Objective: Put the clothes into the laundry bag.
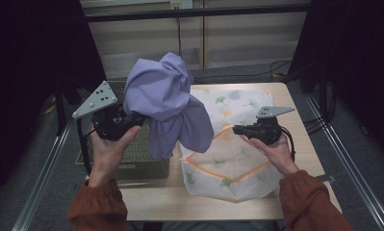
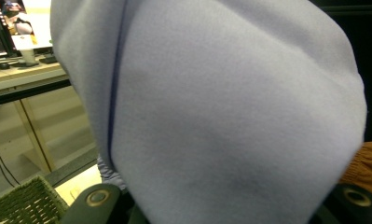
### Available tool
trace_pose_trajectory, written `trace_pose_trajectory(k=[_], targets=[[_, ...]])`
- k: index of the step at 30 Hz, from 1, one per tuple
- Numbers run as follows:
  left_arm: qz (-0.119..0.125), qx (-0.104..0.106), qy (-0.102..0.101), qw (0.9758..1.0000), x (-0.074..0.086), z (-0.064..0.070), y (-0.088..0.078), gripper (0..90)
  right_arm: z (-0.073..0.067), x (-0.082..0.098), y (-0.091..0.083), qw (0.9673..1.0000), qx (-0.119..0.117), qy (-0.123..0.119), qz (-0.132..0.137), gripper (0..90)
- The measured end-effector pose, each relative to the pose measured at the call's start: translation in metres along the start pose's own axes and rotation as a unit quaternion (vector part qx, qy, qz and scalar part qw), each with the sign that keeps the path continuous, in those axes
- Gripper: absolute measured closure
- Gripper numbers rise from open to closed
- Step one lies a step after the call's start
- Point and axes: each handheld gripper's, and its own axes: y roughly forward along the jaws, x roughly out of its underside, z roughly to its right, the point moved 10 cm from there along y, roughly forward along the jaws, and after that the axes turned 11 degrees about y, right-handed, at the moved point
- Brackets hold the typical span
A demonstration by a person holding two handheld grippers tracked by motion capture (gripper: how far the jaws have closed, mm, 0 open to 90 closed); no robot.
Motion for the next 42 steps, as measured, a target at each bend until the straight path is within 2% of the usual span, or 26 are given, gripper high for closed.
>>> trace_pose_trajectory(k=[2,5,8,13,16,18,20,30,42], targets=[[-0.006,-0.001,0.001,1.0,0.002,0.002,0.003,81.3,0.001,0.0,0.0,1.0,0.002,0.002,-0.001,90.0],[-0.01,0.008,0.003,0.9999,0.003,0.005,0.007,81.3,0.0,0.0,0.0,1.0,0.001,0.002,-0.002,90.0],[-0.007,0.019,-0.007,0.9998,0.004,0.01,0.013,81.3,0.0,0.0,0.0,1.0,0.001,0.002,-0.001,90.0],[-0.018,0.031,-0.003,0.9994,0.008,0.02,0.027,81.3,0.0,0.0,0.0,0.9999,-0.004,0.009,-0.001,90.0],[-0.026,0.041,0.001,0.9988,0.012,0.028,0.036,81.2,-0.001,0.0,0.001,0.9999,-0.009,0.012,-0.001,90.0],[-0.031,0.048,-0.002,0.9984,0.014,0.033,0.042,81.2,-0.001,0.0,0.001,0.9999,-0.009,0.012,0.0,90.0],[-0.035,0.047,-0.009,0.9982,0.017,0.035,0.047,81.2,0.0,-0.001,0.0,0.9999,-0.008,0.013,0.001,90.0],[-0.058,0.071,-0.003,0.9958,0.034,0.055,0.069,81.2,-0.001,-0.002,-0.001,0.9999,-0.009,0.014,0.002,90.0],[-0.053,0.107,-0.001,0.9928,0.034,0.082,0.078,81.2,0.0,-0.002,0.0,0.9998,-0.008,0.016,0.003,90.0]])
